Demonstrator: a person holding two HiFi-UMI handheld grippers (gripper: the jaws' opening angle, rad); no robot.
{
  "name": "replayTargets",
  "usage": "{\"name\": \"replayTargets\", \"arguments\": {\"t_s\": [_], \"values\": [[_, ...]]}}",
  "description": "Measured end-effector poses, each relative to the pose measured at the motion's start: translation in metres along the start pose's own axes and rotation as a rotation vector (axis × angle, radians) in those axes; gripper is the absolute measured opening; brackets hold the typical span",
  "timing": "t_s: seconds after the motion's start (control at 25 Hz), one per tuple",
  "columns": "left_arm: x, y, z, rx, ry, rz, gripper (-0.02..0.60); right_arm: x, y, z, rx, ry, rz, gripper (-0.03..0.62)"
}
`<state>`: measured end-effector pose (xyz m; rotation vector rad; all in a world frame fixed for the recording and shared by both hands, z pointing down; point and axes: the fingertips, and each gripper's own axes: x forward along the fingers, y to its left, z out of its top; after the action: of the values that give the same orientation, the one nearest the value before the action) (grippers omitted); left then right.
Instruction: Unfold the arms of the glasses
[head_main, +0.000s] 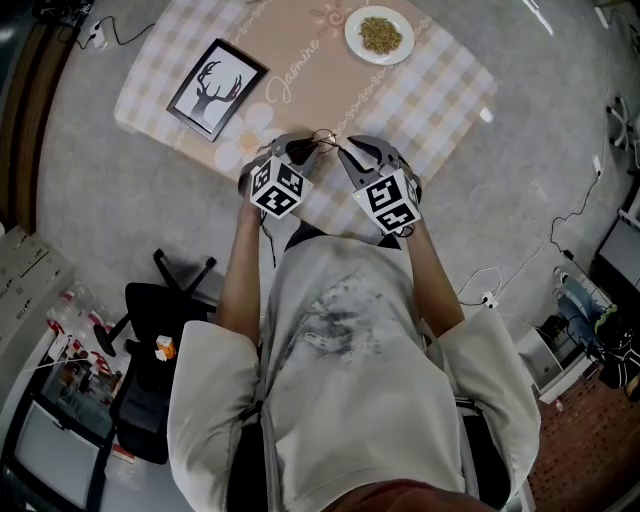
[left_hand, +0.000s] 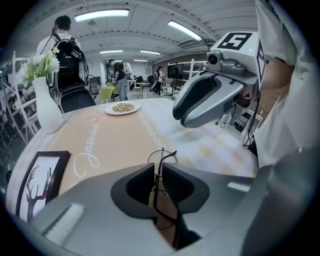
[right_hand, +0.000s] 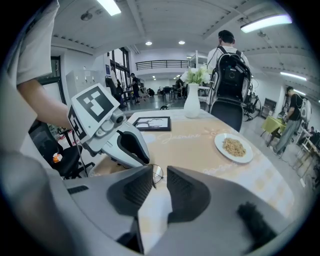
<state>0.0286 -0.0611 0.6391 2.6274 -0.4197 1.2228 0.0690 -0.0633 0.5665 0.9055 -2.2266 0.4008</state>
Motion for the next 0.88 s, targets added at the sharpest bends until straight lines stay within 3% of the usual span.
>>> {"name": "replayTargets", "arguments": {"t_s": [0.48,0.64,0.88], "values": [[0.002,-0.003,-0.002,-0.016,-0.012,-0.016,0.02,0.012,-0.006,0.0,-0.013,0.012,0.009,0.089],[0.0,-0.008,-0.001,-0.012,-0.023,-0.053,0.015,0.018,-0.007,0.003,-0.026,0.008,0.016,0.021],[-0.001,-0.013,-0.001,-0.003,-0.034,-0.087,0.014,0.032,-0.002,0.001,-0.057,0.041,0.066,0.015]]}}
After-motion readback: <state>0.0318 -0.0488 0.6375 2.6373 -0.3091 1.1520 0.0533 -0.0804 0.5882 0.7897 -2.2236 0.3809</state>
